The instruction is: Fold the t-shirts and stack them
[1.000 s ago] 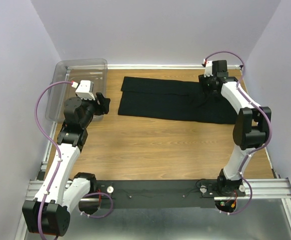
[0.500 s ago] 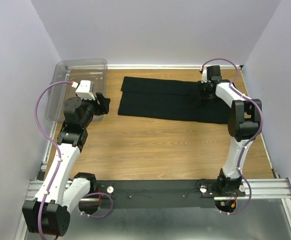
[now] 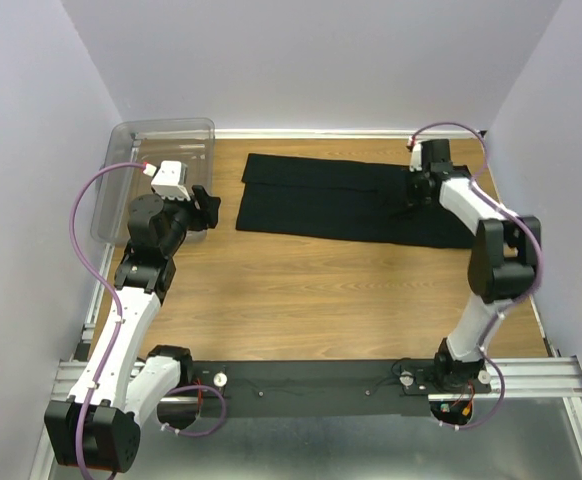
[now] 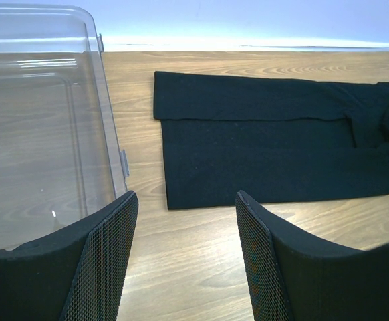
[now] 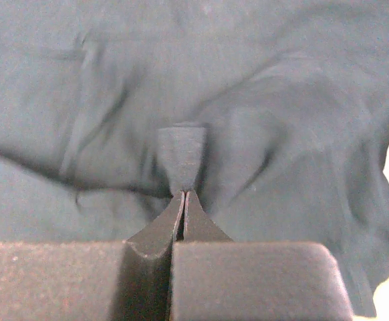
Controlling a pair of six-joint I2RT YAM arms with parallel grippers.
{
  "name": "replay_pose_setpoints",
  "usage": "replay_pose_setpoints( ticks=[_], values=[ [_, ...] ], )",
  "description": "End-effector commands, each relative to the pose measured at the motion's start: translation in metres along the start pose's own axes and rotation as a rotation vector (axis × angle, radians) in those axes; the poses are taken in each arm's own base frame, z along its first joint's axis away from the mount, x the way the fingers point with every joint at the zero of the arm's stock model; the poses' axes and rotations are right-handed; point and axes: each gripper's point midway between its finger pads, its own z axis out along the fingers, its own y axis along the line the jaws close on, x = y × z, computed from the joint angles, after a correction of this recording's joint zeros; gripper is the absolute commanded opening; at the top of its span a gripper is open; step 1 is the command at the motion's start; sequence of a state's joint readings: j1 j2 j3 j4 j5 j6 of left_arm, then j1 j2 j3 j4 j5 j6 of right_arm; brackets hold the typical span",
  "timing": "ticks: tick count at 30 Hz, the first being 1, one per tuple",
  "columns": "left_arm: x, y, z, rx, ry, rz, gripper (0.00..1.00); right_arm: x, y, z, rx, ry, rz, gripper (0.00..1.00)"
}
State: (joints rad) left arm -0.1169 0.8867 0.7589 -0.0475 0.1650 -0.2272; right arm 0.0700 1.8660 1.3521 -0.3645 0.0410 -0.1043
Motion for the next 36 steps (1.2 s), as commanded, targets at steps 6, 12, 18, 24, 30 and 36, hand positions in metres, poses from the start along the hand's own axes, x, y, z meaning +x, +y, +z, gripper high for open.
replay_pose_setpoints(
  ticks=[6,12,18,24,30,36],
  values=[
    [-0.013,0.0,-0.003,-0.002,-0.038,0.019,0.68,0.065,0.014,-0.085,-0.063,-0.066,-0.002,0.28],
    [-0.013,0.0,-0.004,0.0,-0.041,0.02,0.68,0.072,0.008,-0.104,-0.041,-0.105,-0.023,0.56],
    [-0.012,0.001,-0.003,-0.009,-0.037,0.022,0.68,0.037,0.026,-0.089,-0.164,-0.126,-0.042,0.55],
    [-0.01,0.003,-0.002,-0.016,-0.03,0.02,0.68,0.042,0.04,-0.054,-0.244,-0.041,-0.036,0.54],
    [-0.008,0.002,0.0,-0.008,-0.022,0.019,0.68,0.049,0.019,-0.038,-0.136,0.005,-0.097,0.54],
    [-0.008,0.002,0.0,-0.005,-0.023,0.02,0.68,0.057,0.018,-0.04,-0.127,0.017,-0.112,0.4]
  ],
)
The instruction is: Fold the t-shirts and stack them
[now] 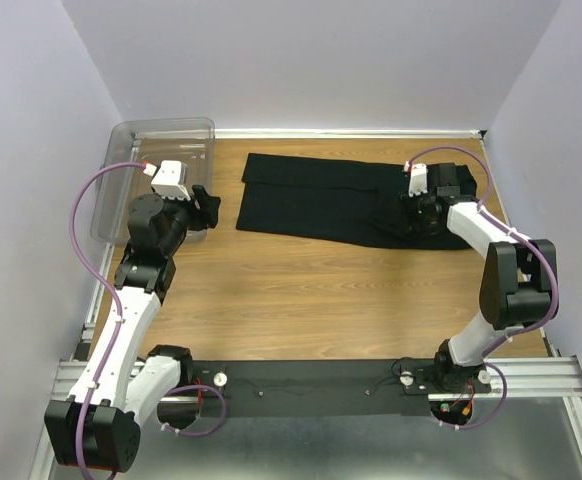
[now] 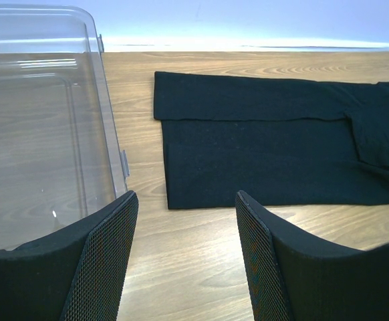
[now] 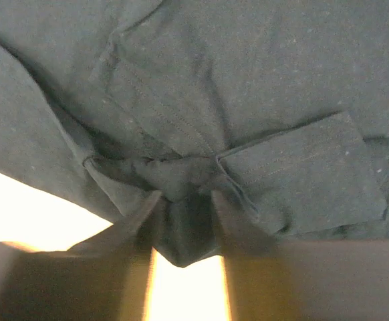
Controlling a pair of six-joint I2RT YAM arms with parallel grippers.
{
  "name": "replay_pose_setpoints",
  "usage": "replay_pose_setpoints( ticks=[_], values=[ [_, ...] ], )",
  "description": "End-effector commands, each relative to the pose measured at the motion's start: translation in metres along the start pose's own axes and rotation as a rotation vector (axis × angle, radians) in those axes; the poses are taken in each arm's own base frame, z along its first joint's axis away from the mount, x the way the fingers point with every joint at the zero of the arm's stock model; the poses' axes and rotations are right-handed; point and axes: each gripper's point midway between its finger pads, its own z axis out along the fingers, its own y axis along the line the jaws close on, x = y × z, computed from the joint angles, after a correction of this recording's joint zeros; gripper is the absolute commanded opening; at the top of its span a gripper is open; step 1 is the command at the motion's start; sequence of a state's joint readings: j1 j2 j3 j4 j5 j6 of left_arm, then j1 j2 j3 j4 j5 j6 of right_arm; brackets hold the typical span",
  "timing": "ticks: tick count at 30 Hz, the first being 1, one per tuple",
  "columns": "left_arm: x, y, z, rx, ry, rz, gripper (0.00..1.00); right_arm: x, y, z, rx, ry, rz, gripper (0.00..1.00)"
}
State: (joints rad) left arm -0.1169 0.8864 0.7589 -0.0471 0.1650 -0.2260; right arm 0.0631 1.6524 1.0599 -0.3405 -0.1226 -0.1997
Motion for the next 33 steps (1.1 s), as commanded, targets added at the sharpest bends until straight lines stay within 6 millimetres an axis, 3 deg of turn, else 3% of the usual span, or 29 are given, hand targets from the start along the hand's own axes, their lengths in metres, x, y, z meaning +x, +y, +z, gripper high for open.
replay_pose_setpoints(
  ticks=[1,5,9,11,13,15,16,19,24,33],
  values=[
    [-0.008,0.002,0.0,-0.005,-0.021,0.018,0.68,-0.004,-0.01,-0.006,0.042,-0.009,-0.024,0.36],
    [-0.008,0.002,0.0,-0.005,-0.022,0.019,0.68,-0.008,-0.016,-0.012,0.079,-0.019,-0.028,0.24],
    [-0.008,0.002,0.0,-0.005,-0.022,0.019,0.68,-0.018,-0.024,-0.018,0.123,-0.041,-0.034,0.06],
    [-0.009,0.002,-0.001,-0.006,-0.025,0.019,0.68,-0.022,-0.026,-0.021,0.132,-0.053,-0.038,0.04],
    [-0.008,0.002,-0.001,-0.006,-0.024,0.02,0.68,-0.027,-0.026,-0.023,0.13,-0.062,-0.045,0.06],
    [-0.009,0.001,-0.001,-0.004,-0.027,0.019,0.68,-0.031,-0.026,-0.022,0.121,-0.07,-0.055,0.21],
    [-0.009,0.001,0.0,-0.005,-0.024,0.019,0.68,-0.035,-0.027,-0.023,0.124,-0.079,-0.054,0.33],
    [-0.009,0.001,0.0,-0.003,-0.023,0.019,0.68,-0.037,-0.028,-0.015,0.121,-0.067,-0.055,0.41],
    [-0.009,0.001,-0.001,-0.004,-0.027,0.021,0.68,-0.022,-0.029,0.002,0.114,0.0,-0.048,0.42],
    [-0.012,-0.002,-0.002,0.013,-0.034,0.02,0.68,-0.006,-0.028,-0.003,0.111,0.051,-0.079,0.36]
  ],
)
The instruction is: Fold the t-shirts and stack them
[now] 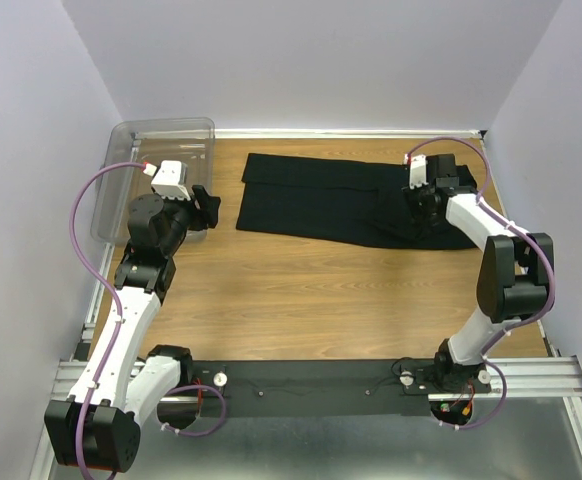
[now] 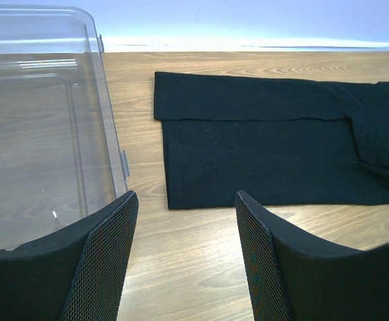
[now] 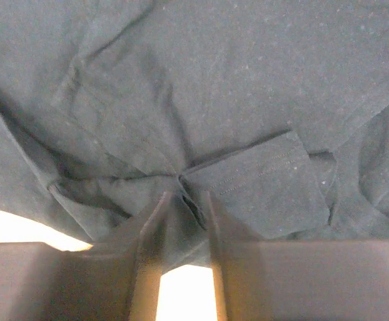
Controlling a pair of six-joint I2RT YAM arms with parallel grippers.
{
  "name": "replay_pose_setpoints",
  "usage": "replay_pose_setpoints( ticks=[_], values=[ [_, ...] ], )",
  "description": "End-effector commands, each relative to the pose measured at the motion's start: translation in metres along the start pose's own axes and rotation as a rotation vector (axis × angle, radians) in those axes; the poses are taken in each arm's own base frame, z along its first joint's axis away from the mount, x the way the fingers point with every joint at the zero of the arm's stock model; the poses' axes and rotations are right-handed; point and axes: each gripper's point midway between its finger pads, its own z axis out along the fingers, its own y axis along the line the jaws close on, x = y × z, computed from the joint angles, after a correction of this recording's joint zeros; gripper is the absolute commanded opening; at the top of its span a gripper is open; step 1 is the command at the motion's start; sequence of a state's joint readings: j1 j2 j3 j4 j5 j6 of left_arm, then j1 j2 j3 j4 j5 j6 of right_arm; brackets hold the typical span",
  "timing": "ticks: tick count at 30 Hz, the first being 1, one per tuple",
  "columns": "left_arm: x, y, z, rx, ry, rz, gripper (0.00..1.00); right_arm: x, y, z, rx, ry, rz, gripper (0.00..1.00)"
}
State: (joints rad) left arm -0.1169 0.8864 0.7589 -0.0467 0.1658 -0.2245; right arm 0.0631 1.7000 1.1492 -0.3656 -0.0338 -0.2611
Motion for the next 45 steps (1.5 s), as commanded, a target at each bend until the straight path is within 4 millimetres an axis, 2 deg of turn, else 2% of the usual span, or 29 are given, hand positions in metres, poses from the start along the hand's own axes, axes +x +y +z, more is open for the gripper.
replay_pose_setpoints(
  ticks=[1,3,4,8,13,18,20,21,22,23,24,26,27,28,33,36,40,41,44,45],
  values=[
    [-0.012,-0.002,-0.002,0.013,-0.032,0.018,0.68,0.016,-0.004,-0.004,0.016,0.058,-0.02,0.24],
    [-0.013,-0.002,-0.003,0.012,-0.037,0.019,0.68,0.018,-0.004,-0.006,0.015,0.064,-0.021,0.12],
    [-0.012,-0.002,-0.003,0.01,-0.034,0.017,0.68,0.022,-0.003,-0.008,0.011,0.077,-0.022,0.02],
    [-0.013,-0.002,-0.003,0.012,-0.037,0.017,0.68,0.023,0.005,-0.022,-0.017,0.055,-0.024,0.0],
    [-0.014,-0.003,-0.003,0.016,-0.04,0.018,0.68,0.016,0.02,-0.055,-0.084,-0.023,-0.023,0.01],
    [-0.014,-0.003,-0.004,0.015,-0.041,0.018,0.68,0.036,0.046,-0.069,-0.21,0.003,-0.029,0.01],
    [-0.013,-0.003,-0.004,0.016,-0.038,0.018,0.68,0.037,0.04,-0.07,-0.181,0.002,-0.041,0.01],
    [-0.014,-0.004,-0.004,0.018,-0.041,0.018,0.68,0.03,0.03,-0.068,-0.127,-0.011,-0.045,0.06],
    [-0.013,-0.003,-0.003,0.017,-0.038,0.016,0.68,0.027,0.026,-0.066,-0.11,-0.013,-0.049,0.27],
    [-0.012,-0.003,-0.003,0.018,-0.036,0.016,0.68,0.025,0.023,-0.058,-0.107,0.002,-0.045,0.38],
    [-0.012,-0.003,-0.003,0.017,-0.036,0.016,0.68,0.014,0.019,-0.055,-0.093,-0.006,-0.043,0.53],
    [-0.011,-0.003,-0.003,0.015,-0.034,0.017,0.68,0.005,0.013,-0.047,-0.08,0.001,-0.042,0.56],
    [-0.011,-0.002,-0.002,0.012,-0.033,0.018,0.68,0.01,0.011,-0.035,-0.072,0.036,-0.041,0.57],
    [-0.012,-0.001,-0.002,0.007,-0.035,0.02,0.68,0.001,0.006,-0.033,-0.054,0.022,-0.043,0.58],
    [-0.011,-0.002,-0.002,0.011,-0.031,0.018,0.68,0.004,-0.001,-0.012,-0.031,0.068,-0.045,0.57],
    [-0.011,-0.002,-0.002,0.014,-0.031,0.018,0.68,0.013,0.0,-0.006,-0.033,0.096,-0.041,0.53],
    [-0.011,-0.003,-0.002,0.017,-0.03,0.018,0.68,0.022,0.005,-0.011,-0.043,0.106,-0.045,0.32],
    [-0.011,-0.003,-0.002,0.018,-0.032,0.017,0.68,0.021,0.004,-0.015,-0.039,0.095,-0.045,0.21],
    [-0.011,-0.004,-0.002,0.021,-0.031,0.018,0.68,0.022,0.008,-0.023,-0.051,0.08,-0.051,0.01],
    [-0.011,-0.003,-0.002,0.019,-0.031,0.017,0.68,0.016,0.007,-0.031,-0.048,0.052,-0.051,0.0]
  ],
)
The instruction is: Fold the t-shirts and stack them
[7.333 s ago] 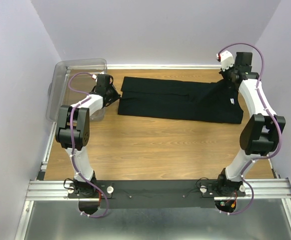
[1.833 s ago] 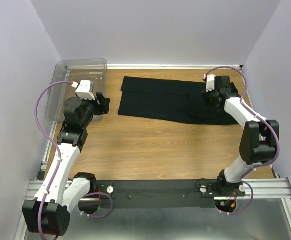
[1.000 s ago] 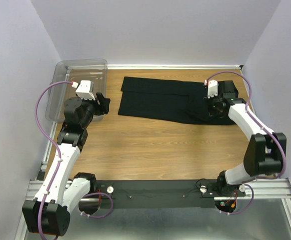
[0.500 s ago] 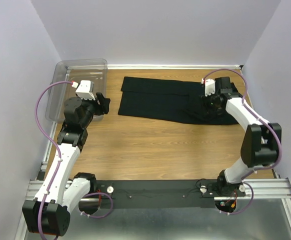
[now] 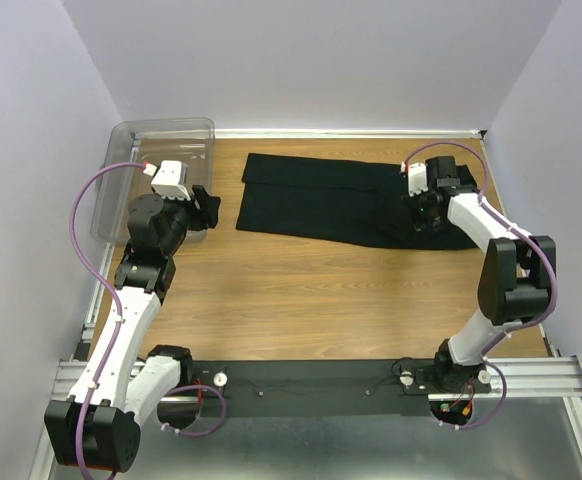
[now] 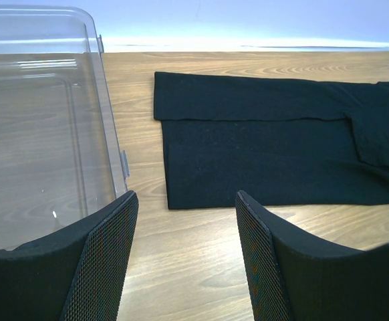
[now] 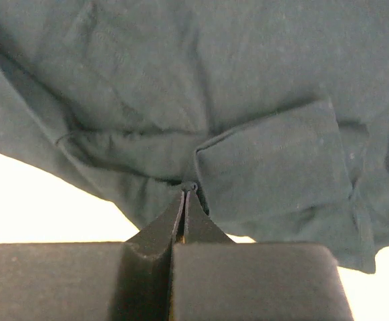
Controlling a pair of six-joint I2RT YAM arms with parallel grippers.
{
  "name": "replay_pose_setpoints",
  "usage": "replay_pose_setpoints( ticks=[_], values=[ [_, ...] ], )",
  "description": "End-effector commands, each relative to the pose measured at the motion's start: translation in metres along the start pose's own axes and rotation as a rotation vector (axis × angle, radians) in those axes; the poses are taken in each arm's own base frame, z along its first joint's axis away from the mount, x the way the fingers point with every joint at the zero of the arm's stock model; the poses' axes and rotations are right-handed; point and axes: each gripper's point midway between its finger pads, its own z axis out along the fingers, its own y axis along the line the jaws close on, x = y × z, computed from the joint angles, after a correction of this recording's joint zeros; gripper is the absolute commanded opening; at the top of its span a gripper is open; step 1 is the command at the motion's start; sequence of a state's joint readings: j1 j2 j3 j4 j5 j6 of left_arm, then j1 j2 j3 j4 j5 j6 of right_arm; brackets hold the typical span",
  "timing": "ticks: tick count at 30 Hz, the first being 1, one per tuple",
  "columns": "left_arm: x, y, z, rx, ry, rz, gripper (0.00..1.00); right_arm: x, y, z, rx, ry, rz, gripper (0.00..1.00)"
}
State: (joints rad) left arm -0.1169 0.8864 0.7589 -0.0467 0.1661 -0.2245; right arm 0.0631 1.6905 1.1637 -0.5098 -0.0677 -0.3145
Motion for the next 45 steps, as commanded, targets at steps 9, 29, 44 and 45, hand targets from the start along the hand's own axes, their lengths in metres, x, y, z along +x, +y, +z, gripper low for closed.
replay_pose_setpoints(
  ticks=[9,29,44,45],
  values=[
    [-0.011,-0.003,-0.002,0.017,-0.032,0.017,0.68,-0.016,0.025,-0.074,-0.074,-0.232,-0.039,0.01],
    [-0.008,0.0,0.0,0.002,-0.024,0.019,0.68,-0.045,0.067,-0.034,-0.264,-0.244,-0.182,0.0],
    [-0.007,-0.003,0.001,0.021,-0.019,0.016,0.68,-0.012,0.037,-0.054,-0.152,-0.223,-0.049,0.36],
    [-0.007,-0.003,0.001,0.021,-0.017,0.017,0.68,-0.014,0.022,-0.054,-0.117,-0.228,-0.022,0.36]
  ],
)
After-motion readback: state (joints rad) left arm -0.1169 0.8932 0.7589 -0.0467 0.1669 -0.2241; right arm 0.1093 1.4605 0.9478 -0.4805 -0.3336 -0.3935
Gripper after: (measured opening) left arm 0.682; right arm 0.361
